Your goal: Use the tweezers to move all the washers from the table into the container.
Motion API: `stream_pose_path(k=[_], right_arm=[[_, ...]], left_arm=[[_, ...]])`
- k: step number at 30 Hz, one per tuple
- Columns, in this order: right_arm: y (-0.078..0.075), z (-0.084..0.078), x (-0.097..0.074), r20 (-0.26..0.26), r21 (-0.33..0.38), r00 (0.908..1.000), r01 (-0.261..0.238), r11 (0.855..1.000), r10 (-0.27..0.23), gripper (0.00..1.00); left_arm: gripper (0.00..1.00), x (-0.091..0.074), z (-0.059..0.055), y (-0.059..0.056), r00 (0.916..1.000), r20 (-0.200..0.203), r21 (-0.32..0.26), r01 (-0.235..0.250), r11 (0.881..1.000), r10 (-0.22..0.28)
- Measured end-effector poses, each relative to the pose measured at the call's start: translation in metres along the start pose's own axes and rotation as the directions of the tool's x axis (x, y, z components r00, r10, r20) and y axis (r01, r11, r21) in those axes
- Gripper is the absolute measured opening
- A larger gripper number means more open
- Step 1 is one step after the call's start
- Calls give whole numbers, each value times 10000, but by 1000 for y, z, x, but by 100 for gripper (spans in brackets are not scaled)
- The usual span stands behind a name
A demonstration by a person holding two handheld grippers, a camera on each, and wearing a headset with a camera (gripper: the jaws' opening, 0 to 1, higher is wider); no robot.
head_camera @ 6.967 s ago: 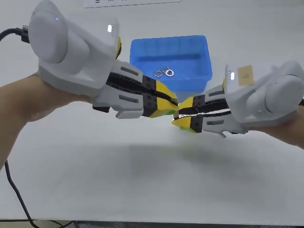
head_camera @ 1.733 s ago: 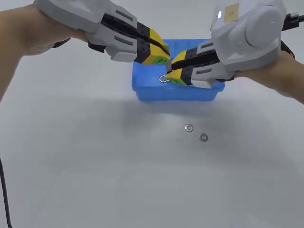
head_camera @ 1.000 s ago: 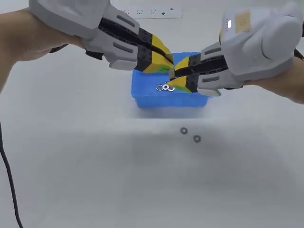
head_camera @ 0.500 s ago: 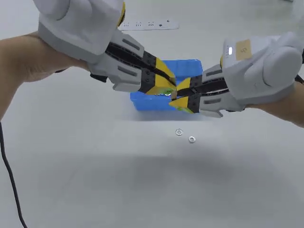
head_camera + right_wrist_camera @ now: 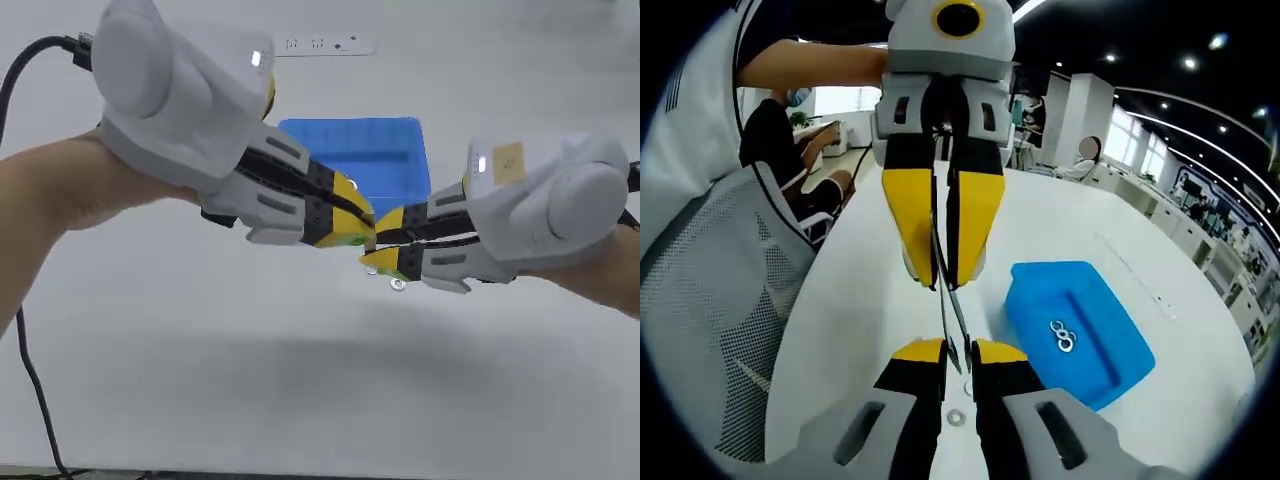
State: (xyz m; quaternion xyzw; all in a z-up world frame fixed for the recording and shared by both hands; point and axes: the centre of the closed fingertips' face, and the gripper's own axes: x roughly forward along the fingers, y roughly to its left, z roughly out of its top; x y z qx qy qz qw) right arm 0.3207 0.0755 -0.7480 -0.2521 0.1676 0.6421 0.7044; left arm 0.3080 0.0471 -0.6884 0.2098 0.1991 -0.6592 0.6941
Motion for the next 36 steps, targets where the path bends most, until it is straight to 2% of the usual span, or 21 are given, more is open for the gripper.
stream_pose_path(k=[8, 16, 30, 36], right_arm=[[-2, -11, 1, -54, 181, 10000, 14, 9998, -13, 11], [-4, -20, 7, 3, 458, 10000, 6, 9989, -6, 11], [-2, -30, 14, 3, 747, 10000, -40, 9972, 40, 11], [-5, -30, 14, 106, 877, 9999, 9, 9961, -19, 11]], left_arm=[[7, 9, -5, 2, 10000, -75, -249, 10, 9997, -12], [7, 14, -14, 7, 9995, -317, -408, 77, 9991, -90], [7, 22, -25, 8, 9982, -524, -625, 252, 9977, -285], [7, 21, -25, 10, 9984, -486, -633, 240, 9977, -271]])
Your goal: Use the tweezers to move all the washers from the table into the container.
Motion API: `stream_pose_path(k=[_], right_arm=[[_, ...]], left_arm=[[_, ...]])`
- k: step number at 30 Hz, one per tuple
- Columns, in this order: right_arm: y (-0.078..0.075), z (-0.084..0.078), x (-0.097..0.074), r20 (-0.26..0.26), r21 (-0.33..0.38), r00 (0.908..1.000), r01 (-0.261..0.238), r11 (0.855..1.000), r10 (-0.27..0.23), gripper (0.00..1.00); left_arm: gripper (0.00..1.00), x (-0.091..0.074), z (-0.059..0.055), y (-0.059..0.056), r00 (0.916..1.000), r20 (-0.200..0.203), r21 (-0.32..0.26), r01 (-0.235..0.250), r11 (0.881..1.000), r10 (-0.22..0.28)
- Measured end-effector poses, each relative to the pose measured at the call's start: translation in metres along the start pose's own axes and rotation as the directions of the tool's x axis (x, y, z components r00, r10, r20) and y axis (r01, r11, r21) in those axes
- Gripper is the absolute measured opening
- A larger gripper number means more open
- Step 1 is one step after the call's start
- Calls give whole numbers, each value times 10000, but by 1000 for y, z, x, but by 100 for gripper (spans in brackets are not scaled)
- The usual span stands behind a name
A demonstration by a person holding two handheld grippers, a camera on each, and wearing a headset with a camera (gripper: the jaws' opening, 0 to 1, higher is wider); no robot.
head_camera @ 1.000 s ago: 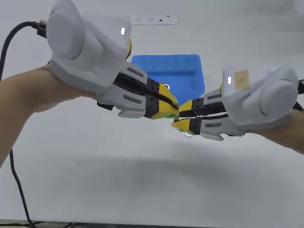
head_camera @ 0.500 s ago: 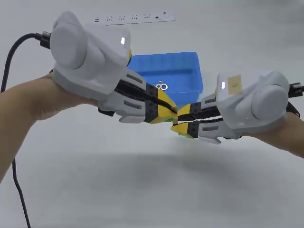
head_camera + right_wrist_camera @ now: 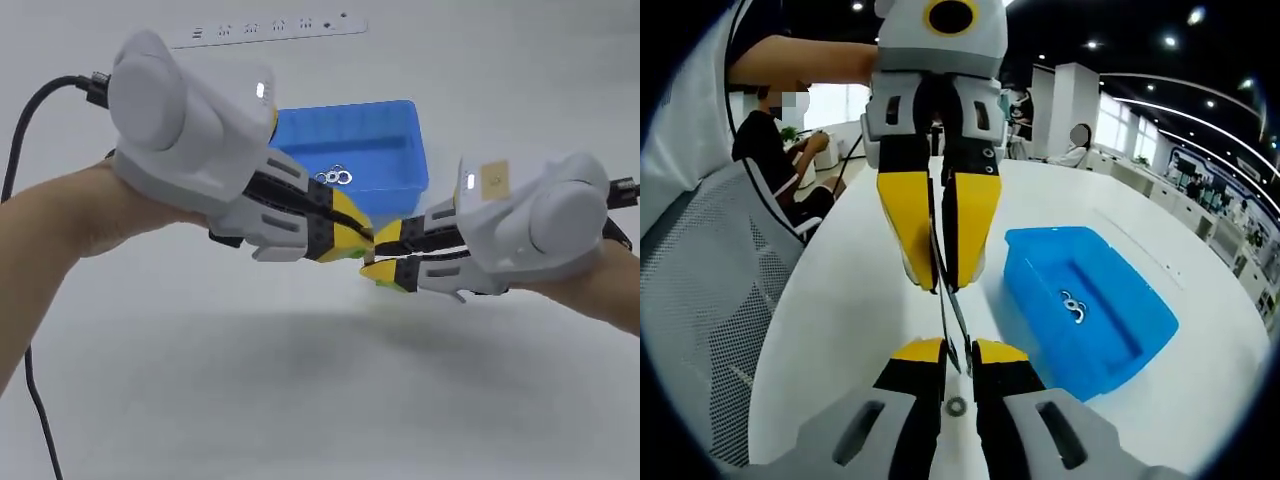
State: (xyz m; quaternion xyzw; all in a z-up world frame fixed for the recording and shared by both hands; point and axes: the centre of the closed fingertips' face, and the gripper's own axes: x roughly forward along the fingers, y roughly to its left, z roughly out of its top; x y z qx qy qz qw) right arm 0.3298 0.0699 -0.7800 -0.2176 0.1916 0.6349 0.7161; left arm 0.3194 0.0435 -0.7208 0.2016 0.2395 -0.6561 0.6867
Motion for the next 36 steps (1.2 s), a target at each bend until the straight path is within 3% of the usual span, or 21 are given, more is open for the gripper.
stream_pose_path(k=[24, 30, 36], right_arm=[[-8, 1, 2, 35, 286, 10000, -16, 9996, 15, 12], [-10, 9, -2, 300, 441, 9995, -38, 9990, 25, 12], [-12, 9, 0, 249, 408, 9997, -57, 9992, 47, 13]], left_arm=[[7, -1, 1, 9, 9997, 88, -100, -226, 9997, 227], [7, 1, 2, 11, 9997, 167, -163, -177, 9997, 180], [7, 3, 5, 15, 9996, 238, -292, -154, 9995, 161]])
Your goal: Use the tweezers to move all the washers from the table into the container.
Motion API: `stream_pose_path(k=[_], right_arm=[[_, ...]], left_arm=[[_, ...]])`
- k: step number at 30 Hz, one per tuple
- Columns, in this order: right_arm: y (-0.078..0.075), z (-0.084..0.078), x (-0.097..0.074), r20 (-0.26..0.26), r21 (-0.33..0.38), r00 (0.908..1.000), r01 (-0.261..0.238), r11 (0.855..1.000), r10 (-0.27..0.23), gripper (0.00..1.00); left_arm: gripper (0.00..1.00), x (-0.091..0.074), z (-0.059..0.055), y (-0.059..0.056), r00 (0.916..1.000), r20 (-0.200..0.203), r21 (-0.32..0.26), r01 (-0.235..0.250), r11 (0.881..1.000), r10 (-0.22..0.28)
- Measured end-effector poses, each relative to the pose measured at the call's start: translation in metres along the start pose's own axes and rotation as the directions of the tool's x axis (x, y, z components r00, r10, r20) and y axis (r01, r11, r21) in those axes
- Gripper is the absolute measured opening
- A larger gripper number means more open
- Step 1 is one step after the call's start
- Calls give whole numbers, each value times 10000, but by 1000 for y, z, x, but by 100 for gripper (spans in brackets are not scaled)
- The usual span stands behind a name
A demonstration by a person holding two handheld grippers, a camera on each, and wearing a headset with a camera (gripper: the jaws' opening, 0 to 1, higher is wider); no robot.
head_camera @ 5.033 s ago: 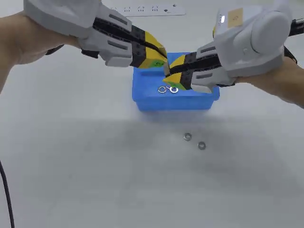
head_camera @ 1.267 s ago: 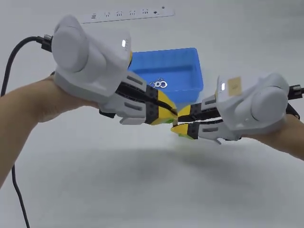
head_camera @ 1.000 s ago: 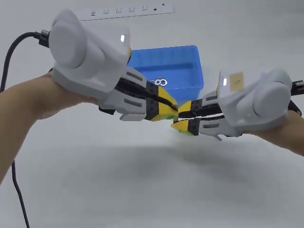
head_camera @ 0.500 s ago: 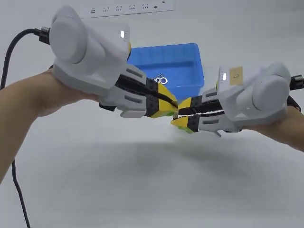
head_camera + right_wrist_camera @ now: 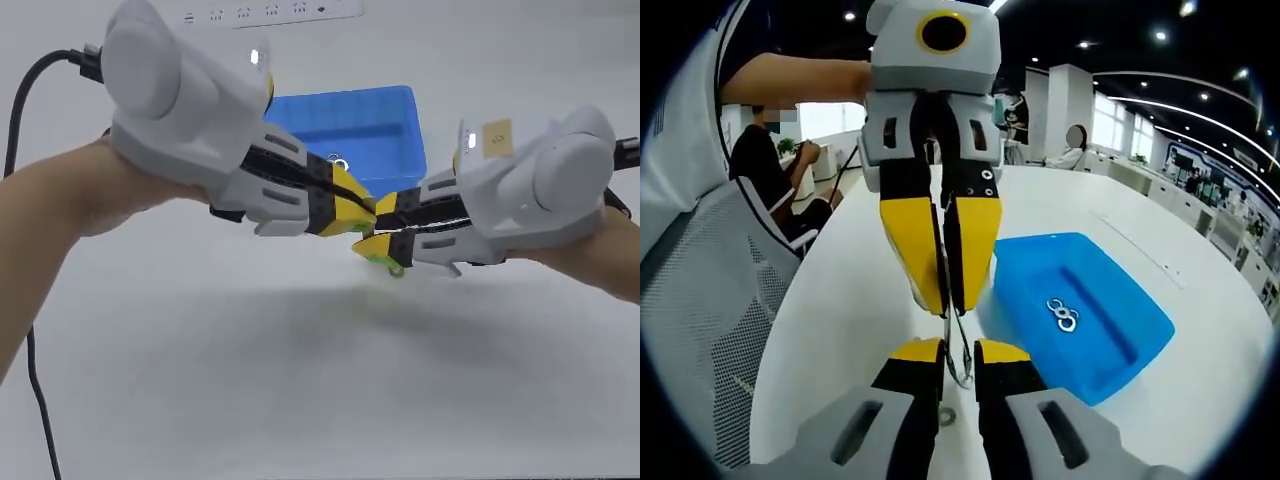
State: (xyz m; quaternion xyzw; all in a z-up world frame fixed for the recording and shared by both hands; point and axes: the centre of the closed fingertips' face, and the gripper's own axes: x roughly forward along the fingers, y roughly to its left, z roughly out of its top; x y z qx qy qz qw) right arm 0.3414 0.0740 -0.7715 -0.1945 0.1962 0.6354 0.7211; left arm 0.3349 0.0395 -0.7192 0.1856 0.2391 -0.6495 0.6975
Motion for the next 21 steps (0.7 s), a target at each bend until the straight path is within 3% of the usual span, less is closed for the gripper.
stream_pose_path(k=[8, 21], right_arm=[[-2, -6, 2, -298, -35, 9995, 105, 9999, -106, 11], [1, -5, 5, -340, -134, 9992, 196, 9997, -200, 10]], left_arm=[[6, 4, 4, 1, 9997, 29, -86, 230, 9997, -230], [7, 2, 3, -10, 9983, -94, -201, 573, 9982, -575]])
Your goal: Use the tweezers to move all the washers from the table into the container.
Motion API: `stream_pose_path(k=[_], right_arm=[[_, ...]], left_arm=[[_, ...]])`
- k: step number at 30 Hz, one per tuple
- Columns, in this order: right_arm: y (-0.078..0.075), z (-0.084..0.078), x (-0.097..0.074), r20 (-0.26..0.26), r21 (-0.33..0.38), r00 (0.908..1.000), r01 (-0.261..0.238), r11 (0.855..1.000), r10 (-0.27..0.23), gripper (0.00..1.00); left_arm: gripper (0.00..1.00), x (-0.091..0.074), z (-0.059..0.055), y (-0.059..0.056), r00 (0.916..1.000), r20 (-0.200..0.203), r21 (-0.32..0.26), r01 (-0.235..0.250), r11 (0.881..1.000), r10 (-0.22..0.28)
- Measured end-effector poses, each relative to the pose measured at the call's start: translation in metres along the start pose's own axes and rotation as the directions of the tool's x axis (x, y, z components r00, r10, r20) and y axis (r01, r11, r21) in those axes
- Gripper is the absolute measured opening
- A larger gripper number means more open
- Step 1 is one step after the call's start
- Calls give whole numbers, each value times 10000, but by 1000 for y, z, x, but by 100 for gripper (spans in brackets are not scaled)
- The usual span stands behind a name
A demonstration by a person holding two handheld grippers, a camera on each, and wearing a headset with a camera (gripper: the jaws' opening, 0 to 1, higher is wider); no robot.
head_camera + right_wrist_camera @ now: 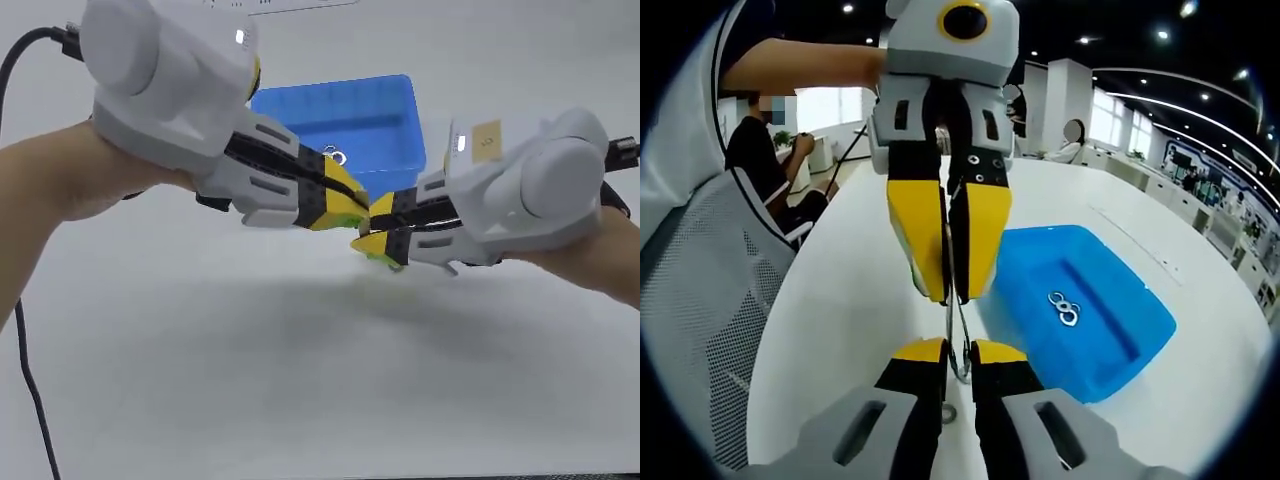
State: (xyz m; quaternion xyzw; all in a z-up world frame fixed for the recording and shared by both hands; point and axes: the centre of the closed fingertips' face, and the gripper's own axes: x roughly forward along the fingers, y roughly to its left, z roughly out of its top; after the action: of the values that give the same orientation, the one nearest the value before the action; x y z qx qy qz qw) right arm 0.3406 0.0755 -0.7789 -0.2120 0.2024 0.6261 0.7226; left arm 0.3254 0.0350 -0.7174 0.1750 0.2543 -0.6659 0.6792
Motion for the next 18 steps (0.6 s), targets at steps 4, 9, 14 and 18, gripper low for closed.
stream_pose_path(k=[4, 9, 14, 18], right_arm=[[0, 0, 0, -56, -28, 10000, 26, 10000, -26, 10], [6, 0, -2, -113, -136, 9999, -74, 9999, 73, 10], [9, 9, -6, -60, -230, 10000, -24, 9997, 23, 10], [6, 19, -11, 20, -412, 10000, 97, 9991, -96, 10]], left_arm=[[7, 0, 0, -1, 10000, -83, 120, -52, 9999, 53], [7, -1, 1, -6, 9999, -133, 151, -26, 9999, 28], [7, -9, 7, -8, 9999, -9, 126, -122, 9998, 122], [7, -10, 22, -14, 9995, 127, 311, -283, 9991, 279]])
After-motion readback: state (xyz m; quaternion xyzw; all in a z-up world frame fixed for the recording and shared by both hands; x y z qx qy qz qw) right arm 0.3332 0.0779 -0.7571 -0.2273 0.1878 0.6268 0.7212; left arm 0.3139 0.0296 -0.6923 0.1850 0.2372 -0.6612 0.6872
